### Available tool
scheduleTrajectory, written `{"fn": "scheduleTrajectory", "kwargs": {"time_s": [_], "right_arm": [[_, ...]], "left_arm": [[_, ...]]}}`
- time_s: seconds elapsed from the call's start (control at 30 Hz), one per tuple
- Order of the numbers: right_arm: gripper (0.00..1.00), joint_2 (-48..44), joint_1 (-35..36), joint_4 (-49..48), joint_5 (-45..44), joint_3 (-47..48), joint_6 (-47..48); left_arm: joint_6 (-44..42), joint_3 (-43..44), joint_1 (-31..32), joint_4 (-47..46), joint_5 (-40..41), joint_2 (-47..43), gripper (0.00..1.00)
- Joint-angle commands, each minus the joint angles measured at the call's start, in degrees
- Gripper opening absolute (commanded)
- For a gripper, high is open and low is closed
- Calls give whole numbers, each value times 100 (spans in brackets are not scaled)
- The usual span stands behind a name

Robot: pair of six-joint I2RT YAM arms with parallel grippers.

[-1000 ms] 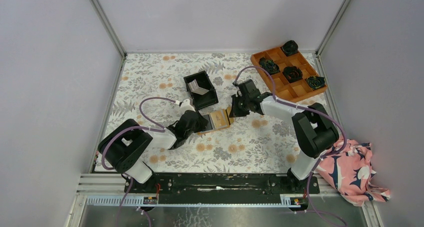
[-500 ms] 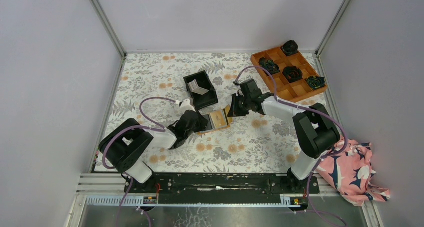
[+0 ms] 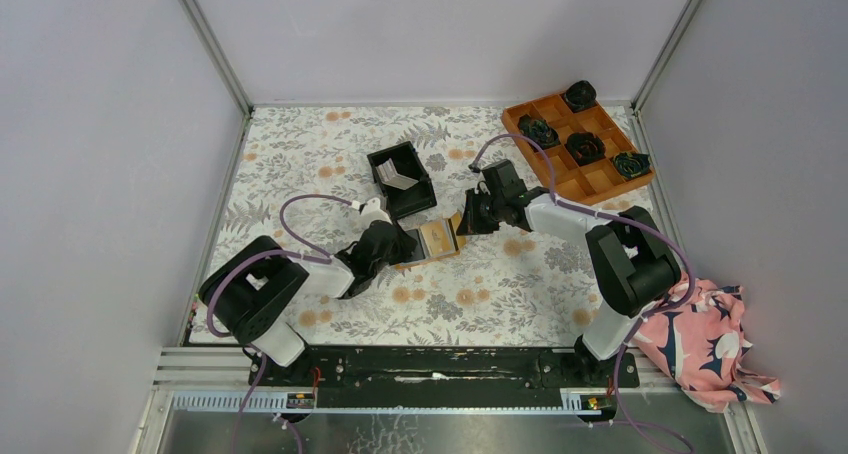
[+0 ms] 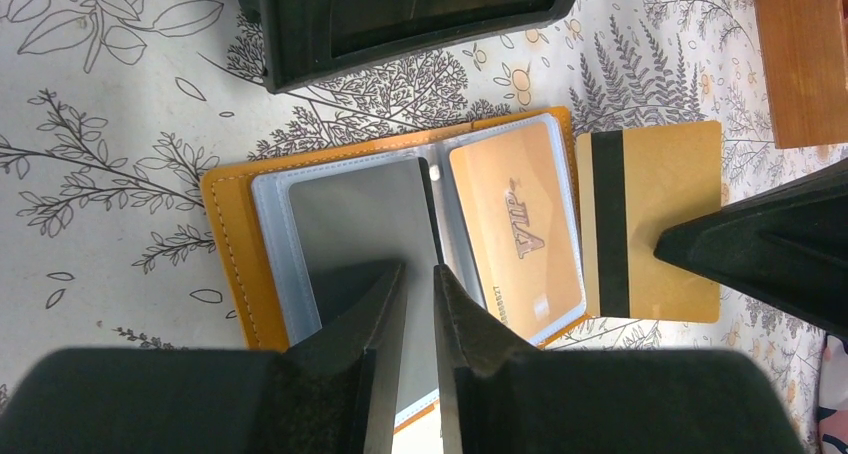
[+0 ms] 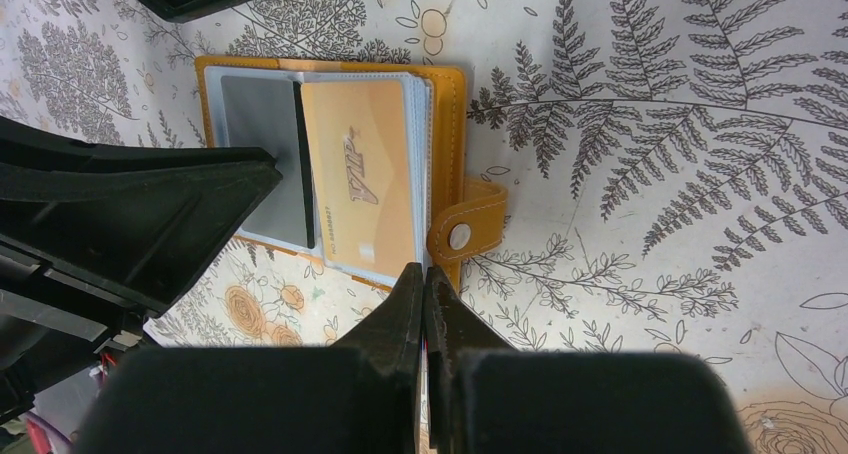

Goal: Put the credit cards into the card holder
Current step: Turn over the card slot in the card holder.

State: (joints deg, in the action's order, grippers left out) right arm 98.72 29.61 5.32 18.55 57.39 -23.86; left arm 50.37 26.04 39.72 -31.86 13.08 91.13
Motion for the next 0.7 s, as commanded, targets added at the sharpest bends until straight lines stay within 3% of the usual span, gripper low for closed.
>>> {"fn": "scheduleTrajectory", "kwargs": {"time_s": [0.0,0.67], "right_arm": [[0,-162,-56,-191,167,-25,-14],[0,38,-337,-1033,887,-483,-420]], "left_arm": [[-160,-99,18,592,110,263,23],[-159,-157,18,532,115,357,23]]}}
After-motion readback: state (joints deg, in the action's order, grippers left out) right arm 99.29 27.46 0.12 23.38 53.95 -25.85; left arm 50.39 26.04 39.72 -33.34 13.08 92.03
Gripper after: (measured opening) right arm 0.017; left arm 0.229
